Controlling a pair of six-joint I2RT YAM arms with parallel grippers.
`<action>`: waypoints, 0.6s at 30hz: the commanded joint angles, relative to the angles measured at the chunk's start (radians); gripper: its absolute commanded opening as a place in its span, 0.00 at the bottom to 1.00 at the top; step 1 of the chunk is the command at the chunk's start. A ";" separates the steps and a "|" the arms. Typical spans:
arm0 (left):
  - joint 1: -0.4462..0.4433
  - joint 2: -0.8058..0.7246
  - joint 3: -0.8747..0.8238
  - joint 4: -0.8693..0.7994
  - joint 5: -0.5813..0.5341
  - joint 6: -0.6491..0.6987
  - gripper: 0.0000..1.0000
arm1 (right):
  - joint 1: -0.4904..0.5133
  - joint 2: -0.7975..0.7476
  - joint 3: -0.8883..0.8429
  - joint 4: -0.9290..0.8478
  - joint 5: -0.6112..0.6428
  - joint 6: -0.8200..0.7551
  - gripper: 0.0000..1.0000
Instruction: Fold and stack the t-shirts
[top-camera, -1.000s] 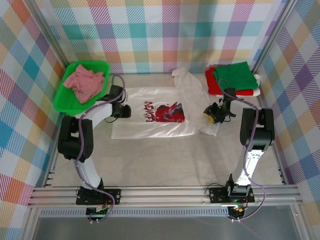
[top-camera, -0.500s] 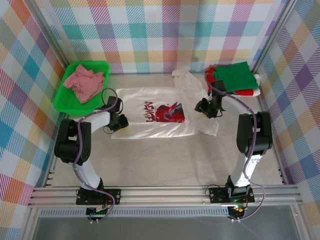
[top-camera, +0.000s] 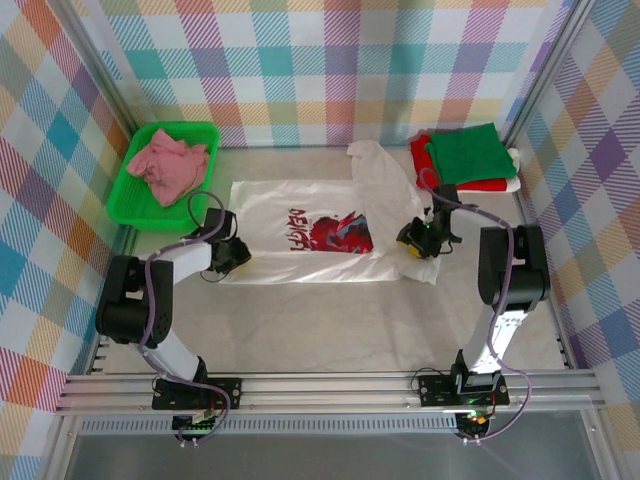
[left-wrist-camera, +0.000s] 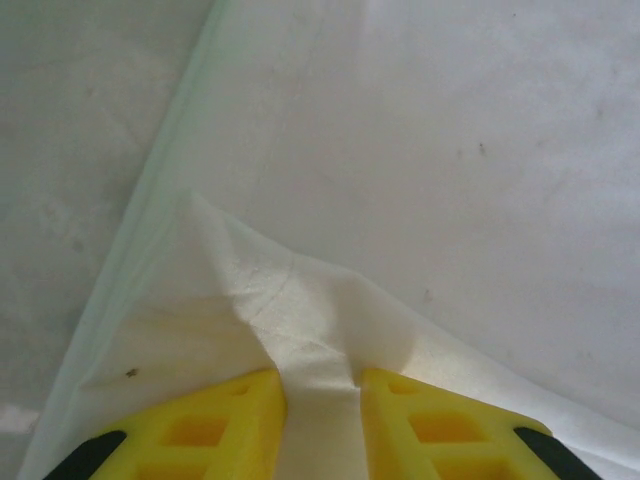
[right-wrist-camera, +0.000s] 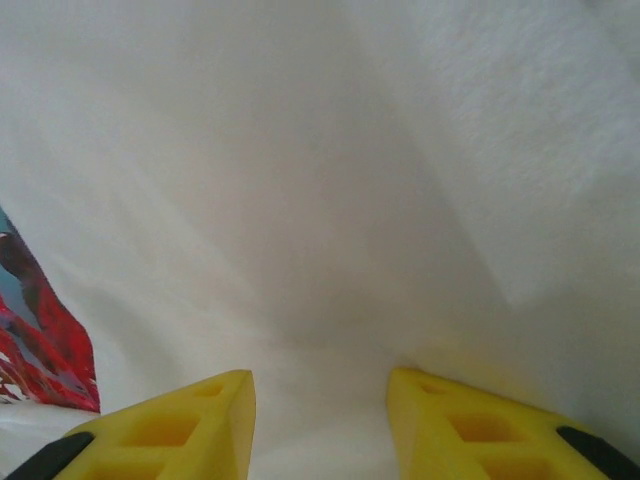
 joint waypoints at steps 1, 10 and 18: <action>0.016 -0.020 -0.090 -0.130 0.011 -0.020 0.30 | -0.007 -0.080 -0.103 -0.081 0.006 0.016 0.40; -0.017 -0.171 -0.110 -0.219 0.074 -0.049 0.31 | -0.003 -0.224 -0.157 -0.091 0.006 0.030 0.41; -0.025 -0.053 0.142 -0.169 0.074 0.000 0.31 | 0.042 -0.079 0.148 -0.131 0.083 -0.016 0.41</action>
